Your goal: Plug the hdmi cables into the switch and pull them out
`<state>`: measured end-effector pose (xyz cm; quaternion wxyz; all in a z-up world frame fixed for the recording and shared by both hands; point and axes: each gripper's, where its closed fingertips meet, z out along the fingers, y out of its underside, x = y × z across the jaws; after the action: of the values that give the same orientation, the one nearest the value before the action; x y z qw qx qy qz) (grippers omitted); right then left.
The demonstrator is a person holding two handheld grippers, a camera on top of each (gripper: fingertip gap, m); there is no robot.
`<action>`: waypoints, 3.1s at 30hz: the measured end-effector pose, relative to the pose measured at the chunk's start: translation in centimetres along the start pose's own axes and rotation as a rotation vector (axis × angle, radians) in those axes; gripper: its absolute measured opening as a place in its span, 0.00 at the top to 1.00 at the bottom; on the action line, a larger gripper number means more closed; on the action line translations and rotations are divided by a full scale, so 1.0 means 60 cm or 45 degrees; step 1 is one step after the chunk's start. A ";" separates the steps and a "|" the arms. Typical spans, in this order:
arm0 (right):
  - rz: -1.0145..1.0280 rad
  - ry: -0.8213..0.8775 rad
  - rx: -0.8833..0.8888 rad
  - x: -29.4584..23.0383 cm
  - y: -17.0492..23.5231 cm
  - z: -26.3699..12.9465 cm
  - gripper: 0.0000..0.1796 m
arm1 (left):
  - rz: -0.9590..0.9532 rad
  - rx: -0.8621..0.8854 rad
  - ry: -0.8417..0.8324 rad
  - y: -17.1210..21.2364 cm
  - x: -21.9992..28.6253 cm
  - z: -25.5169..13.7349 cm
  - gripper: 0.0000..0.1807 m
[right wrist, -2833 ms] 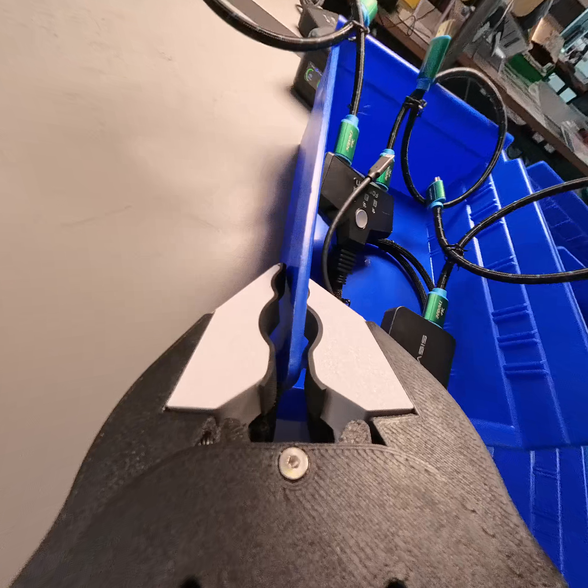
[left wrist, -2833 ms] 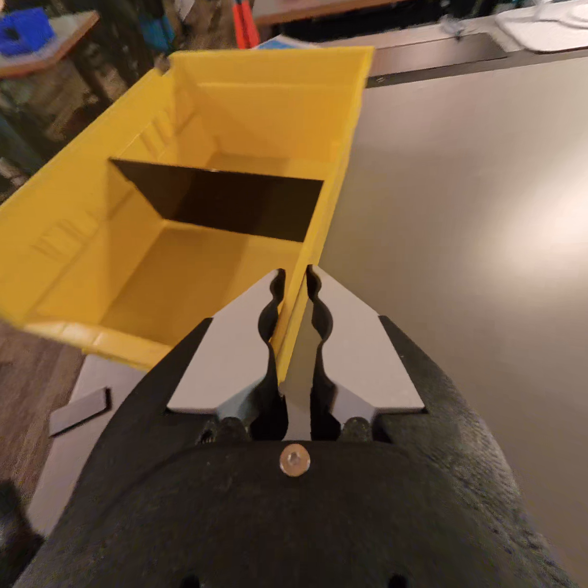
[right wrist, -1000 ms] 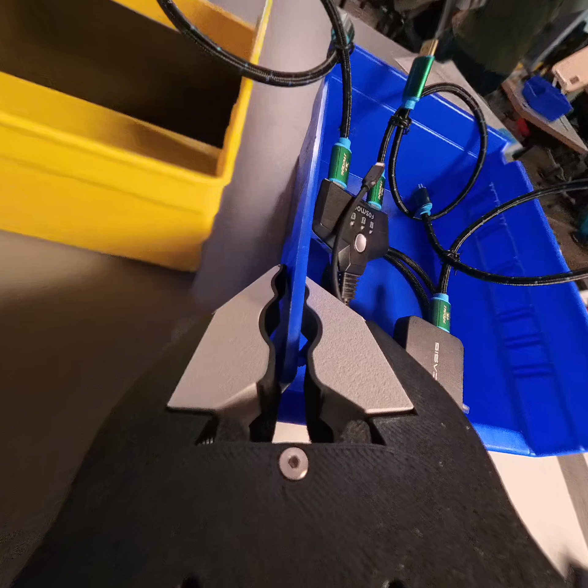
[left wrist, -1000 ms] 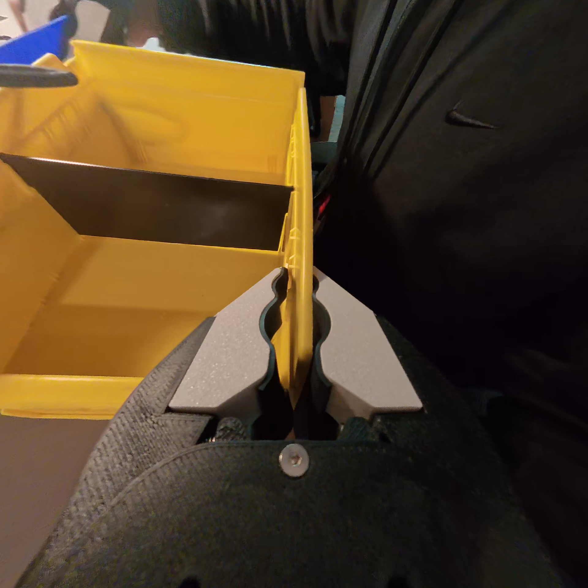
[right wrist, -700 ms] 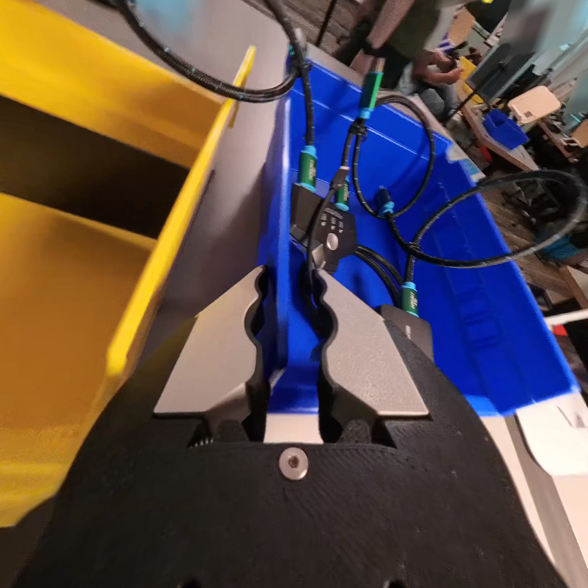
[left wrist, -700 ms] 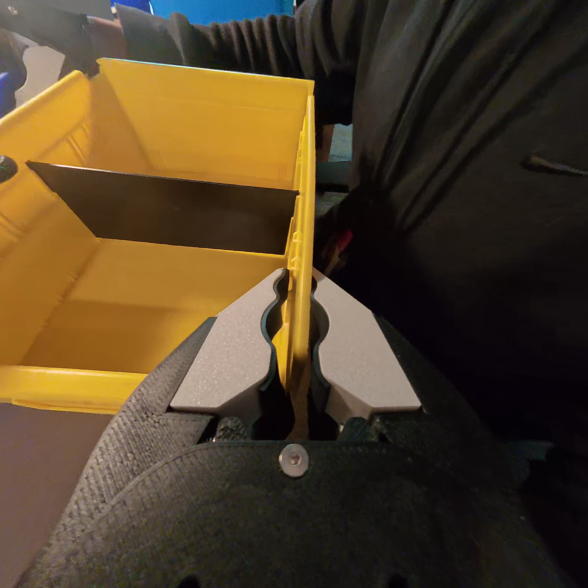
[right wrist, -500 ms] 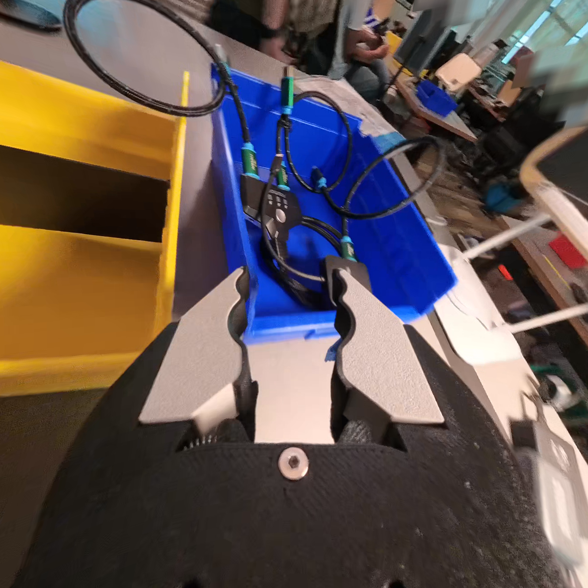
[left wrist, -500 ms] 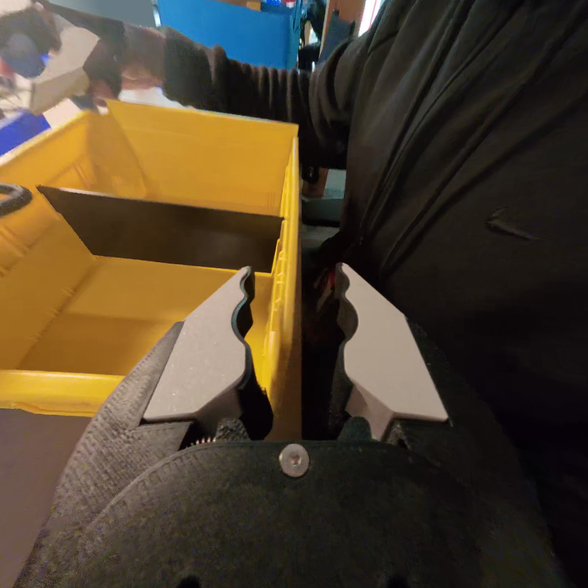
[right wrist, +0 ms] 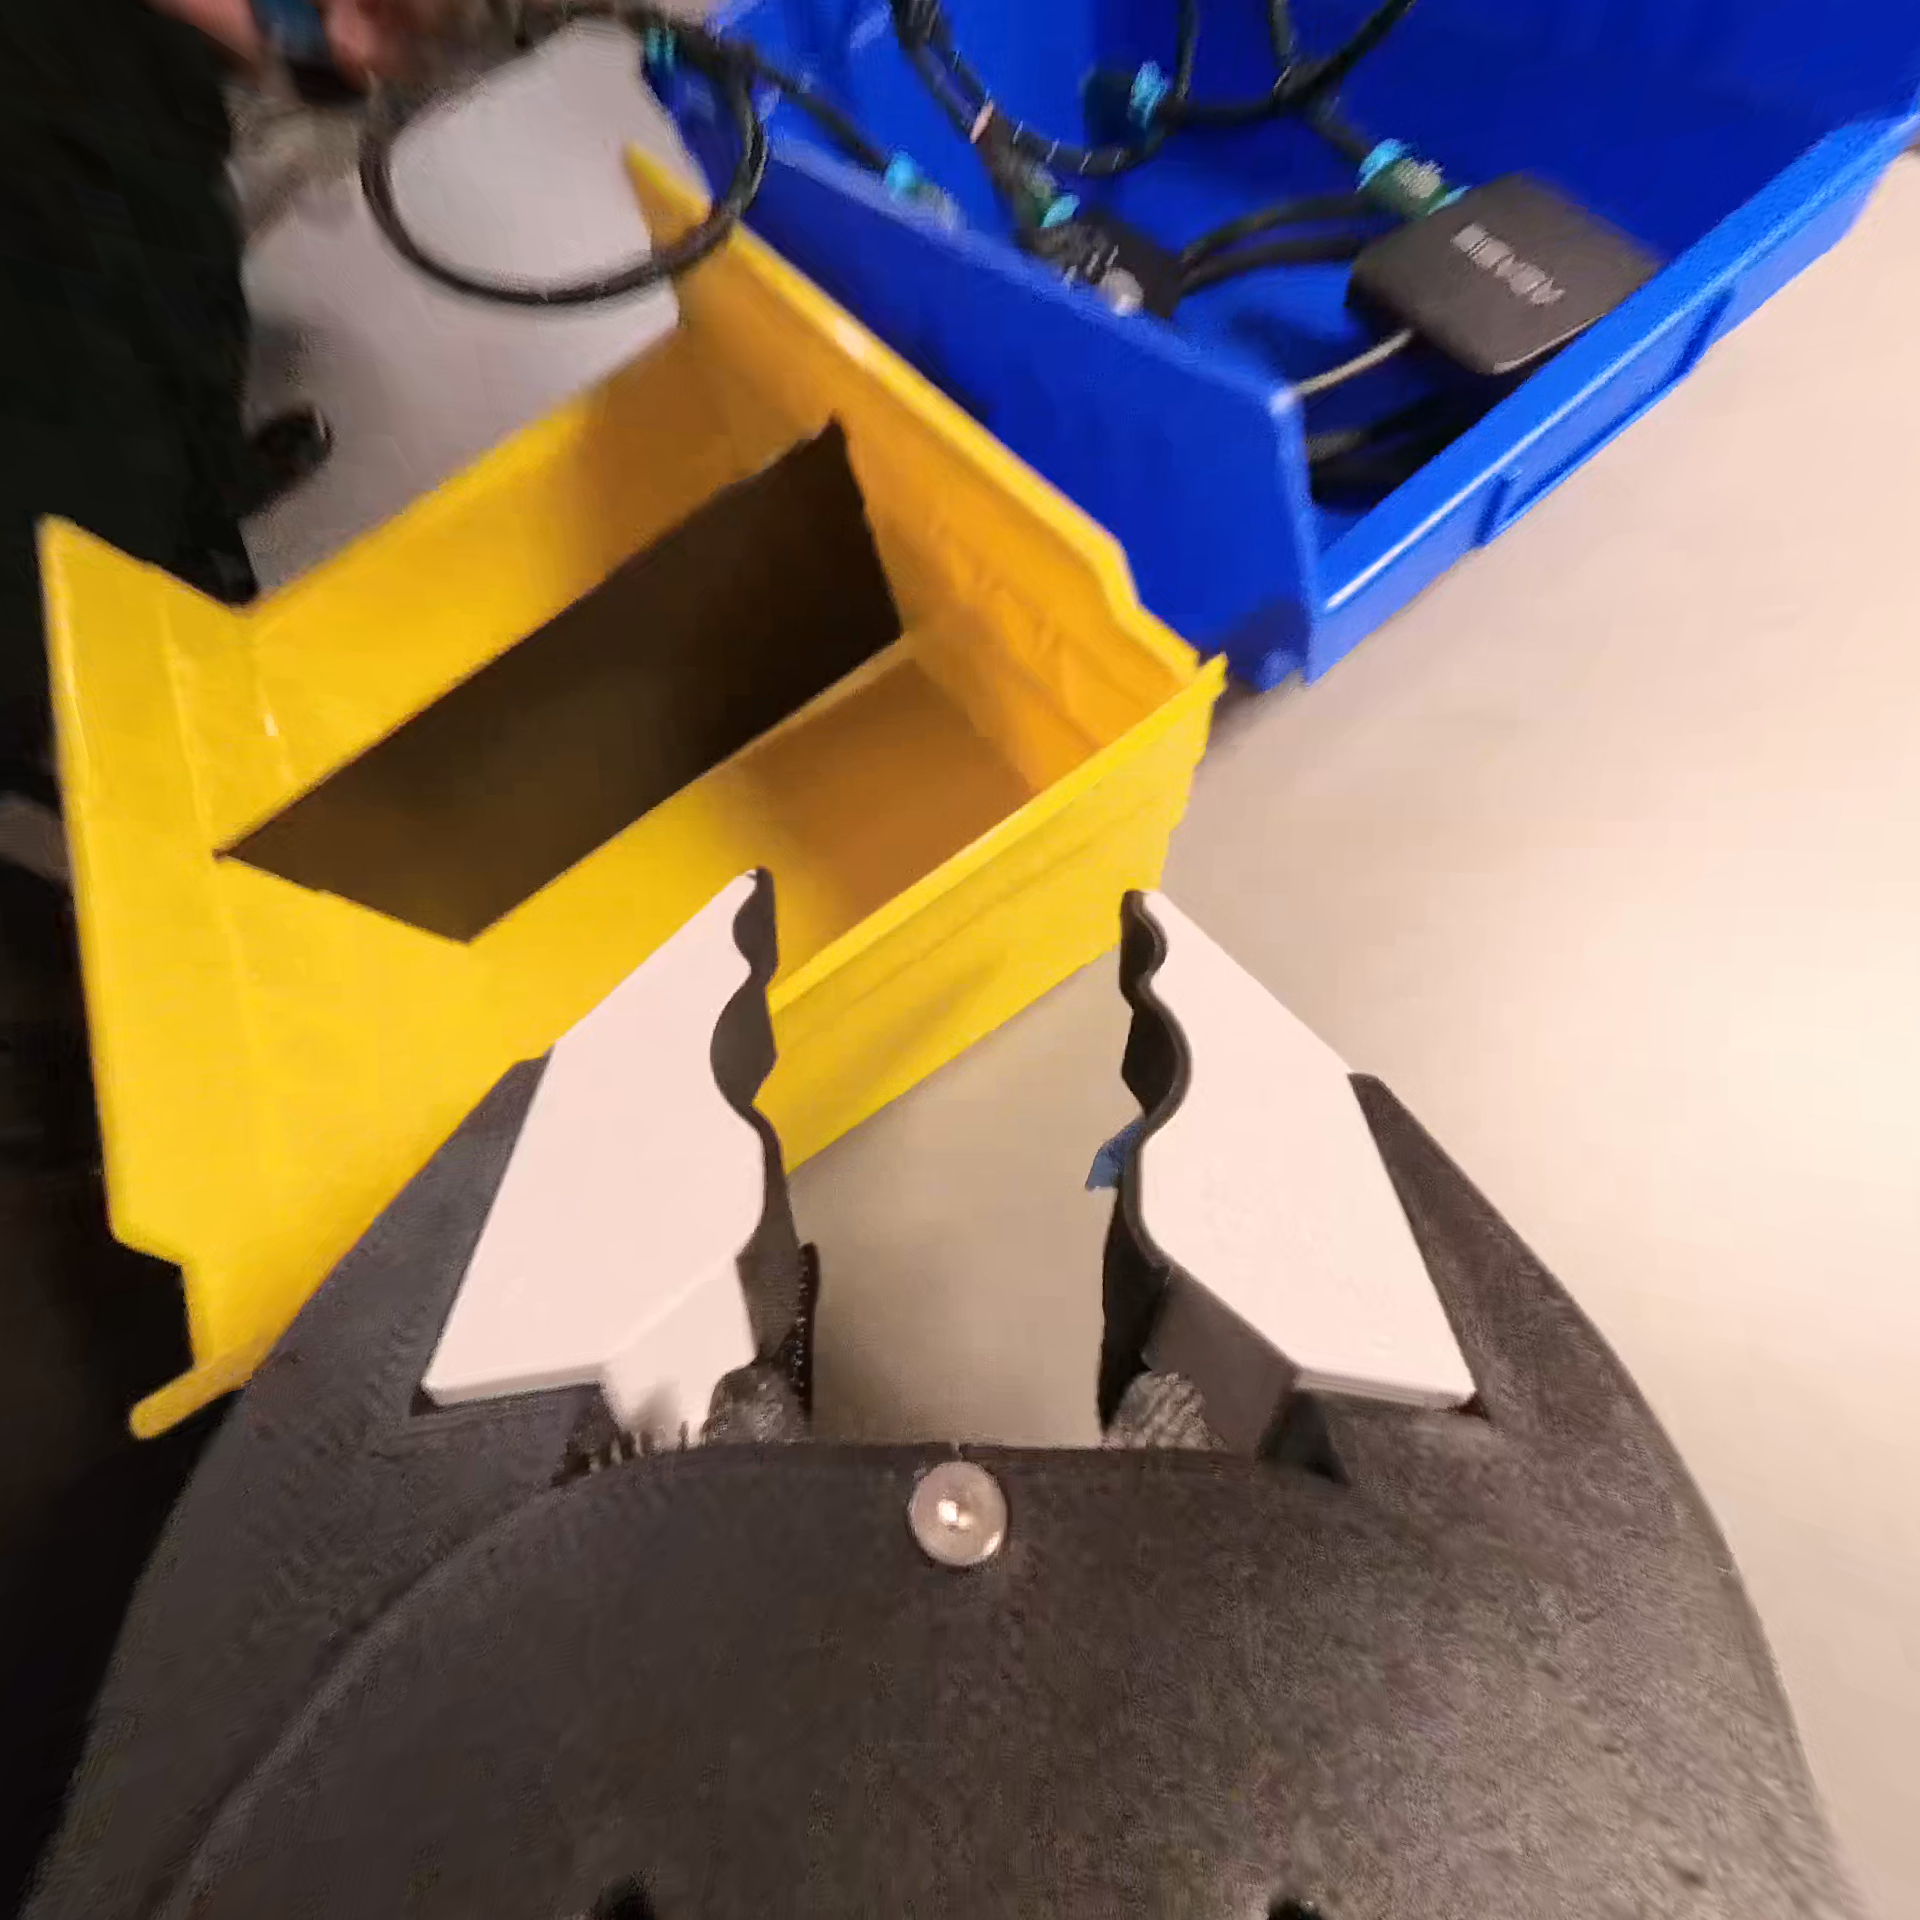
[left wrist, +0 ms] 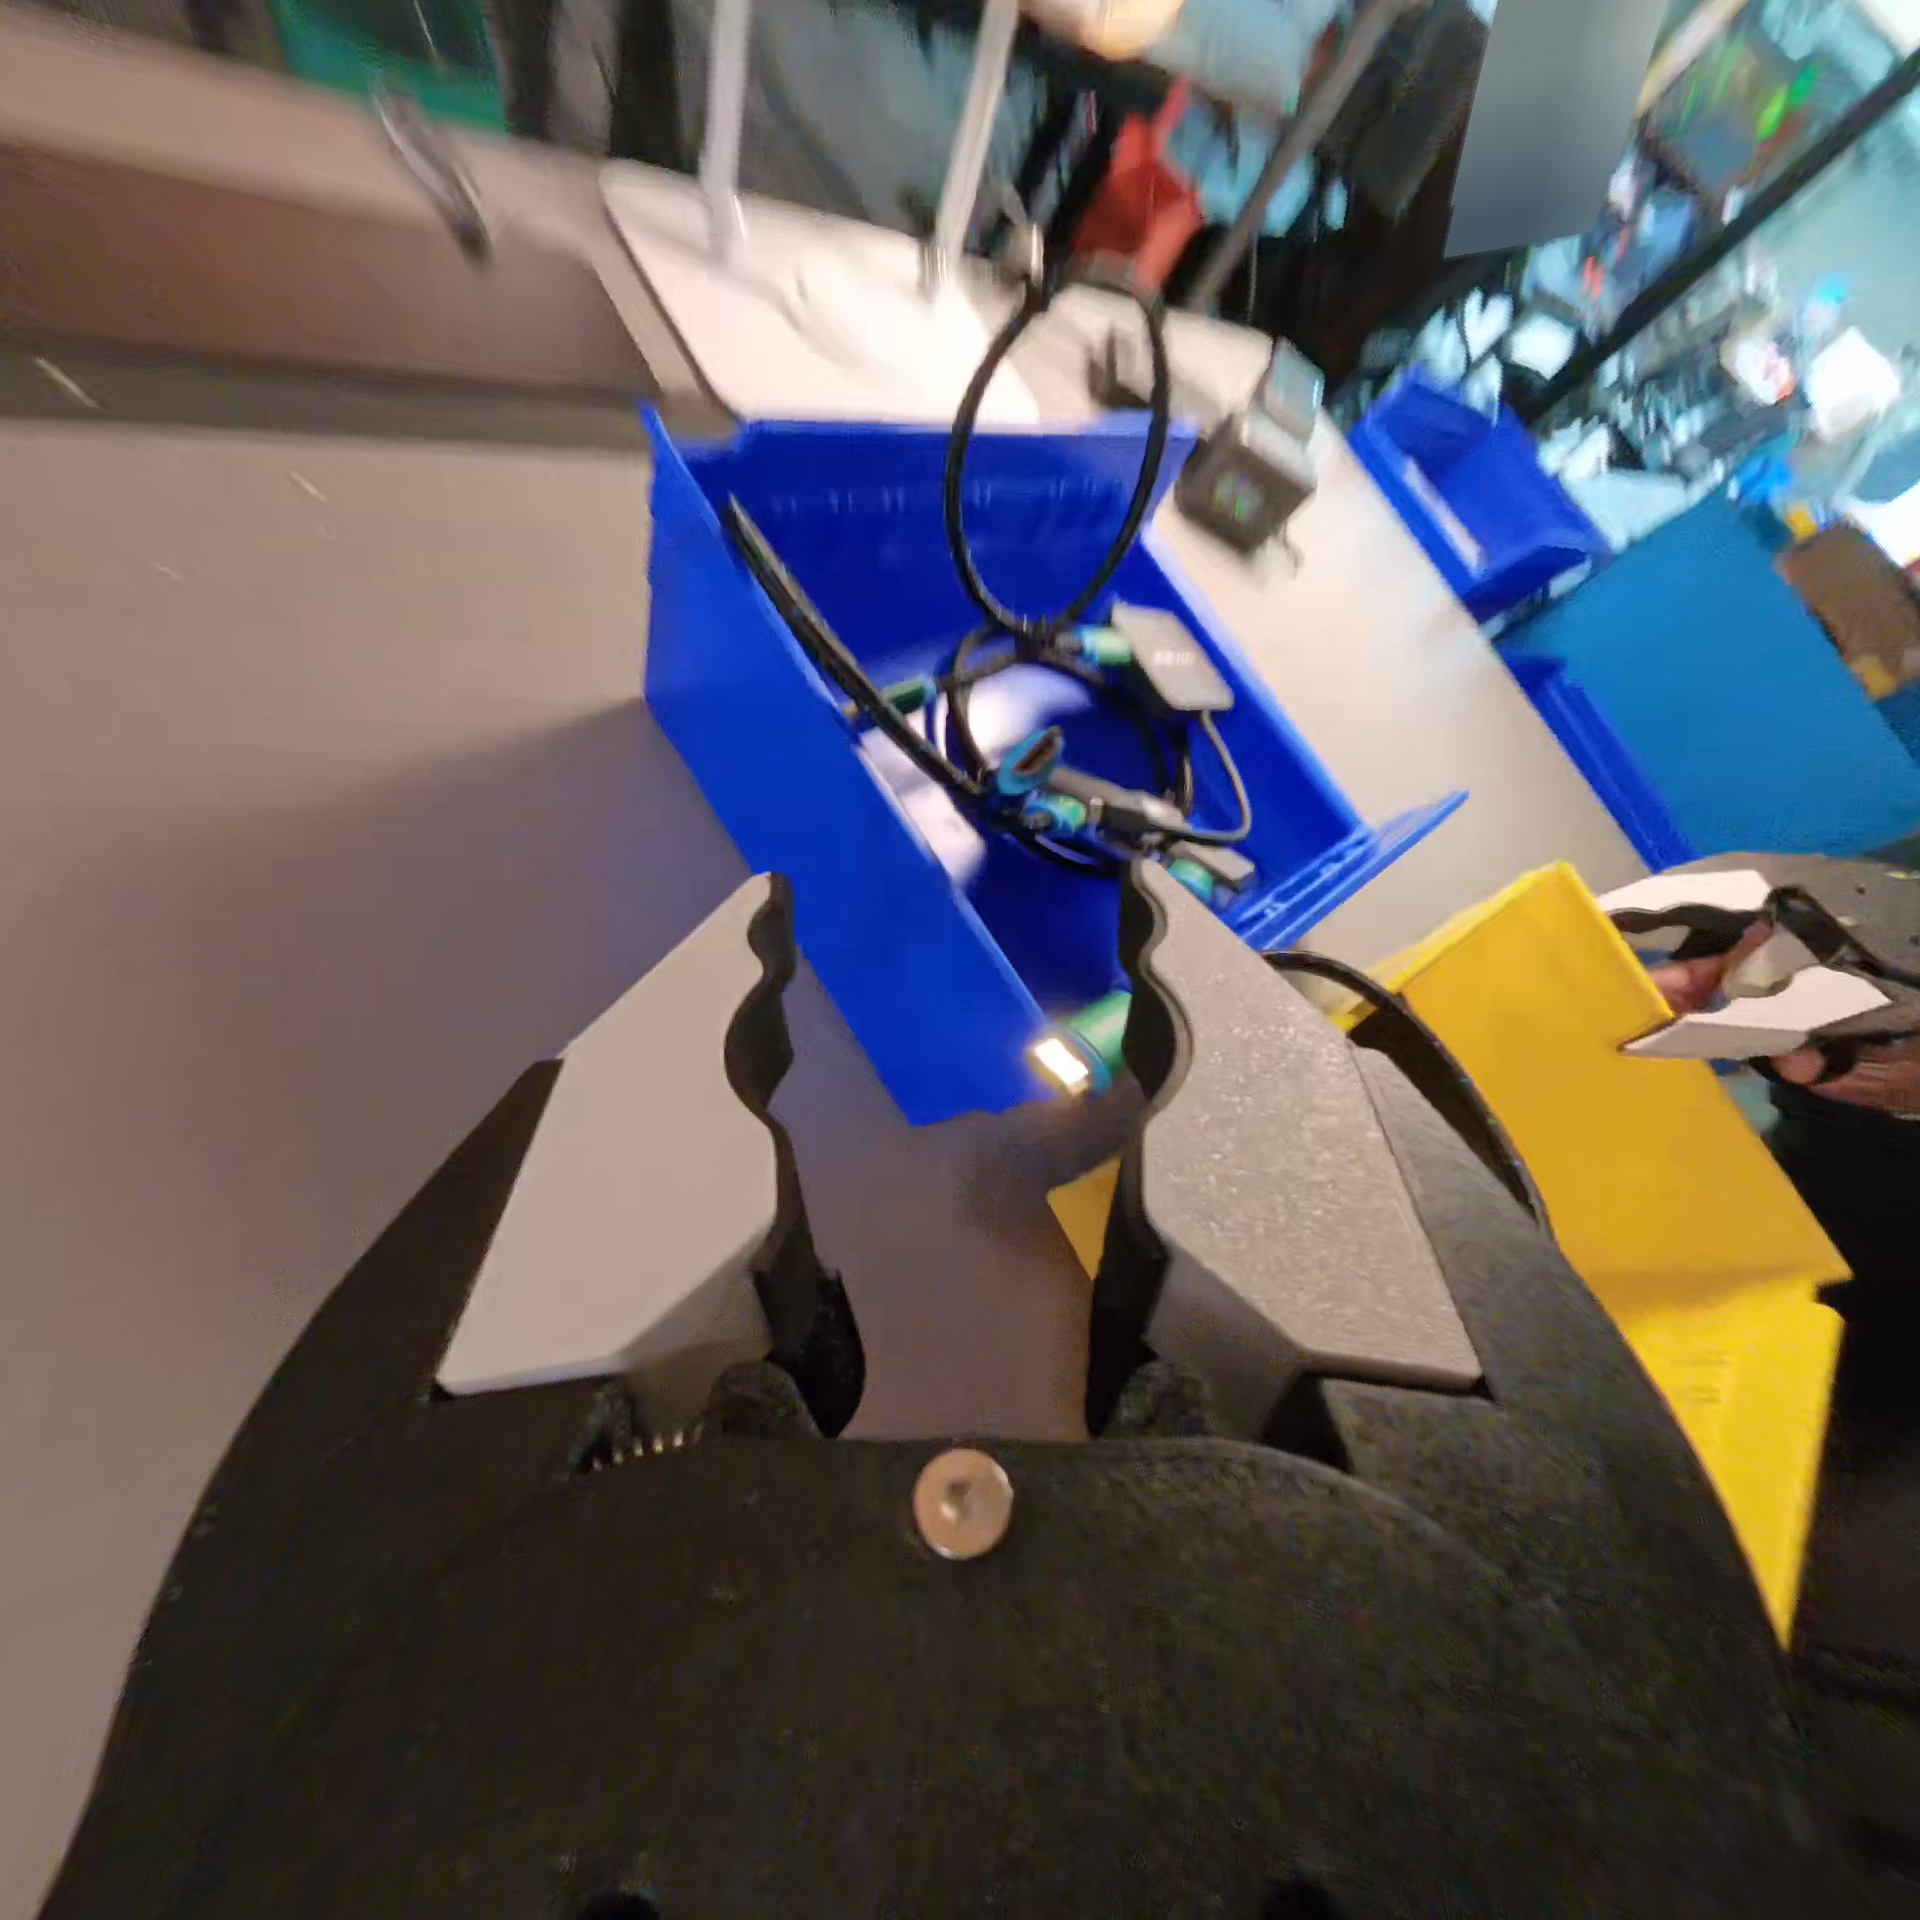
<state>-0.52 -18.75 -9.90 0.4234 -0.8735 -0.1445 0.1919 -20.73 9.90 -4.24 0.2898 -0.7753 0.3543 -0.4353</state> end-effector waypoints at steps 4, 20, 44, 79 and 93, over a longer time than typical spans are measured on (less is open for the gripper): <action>-0.176 0.058 -0.090 0.014 0.008 -0.021 0.70 | 0.045 -0.381 -0.023 0.051 -0.025 0.084 0.71; -0.446 0.510 -0.433 0.205 0.006 -0.195 0.75 | 0.488 -0.741 -0.981 0.039 -0.187 -0.169 0.66; -0.927 -0.145 -0.952 0.008 0.155 -0.060 0.76 | 1.136 -1.330 -0.182 0.246 0.084 0.050 0.79; -0.037 1.462 0.136 0.190 0.142 -0.252 0.96 | 0.506 0.307 -1.117 0.181 0.005 -0.081 0.88; -0.049 1.448 0.142 0.242 0.165 -0.302 0.97 | 0.536 0.299 -1.181 0.184 -0.102 -0.207 0.98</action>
<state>21.48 -31.06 -10.55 0.4833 -0.8131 0.1006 -0.3086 -37.23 6.63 -9.87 0.5825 -0.7608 0.2857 -0.0151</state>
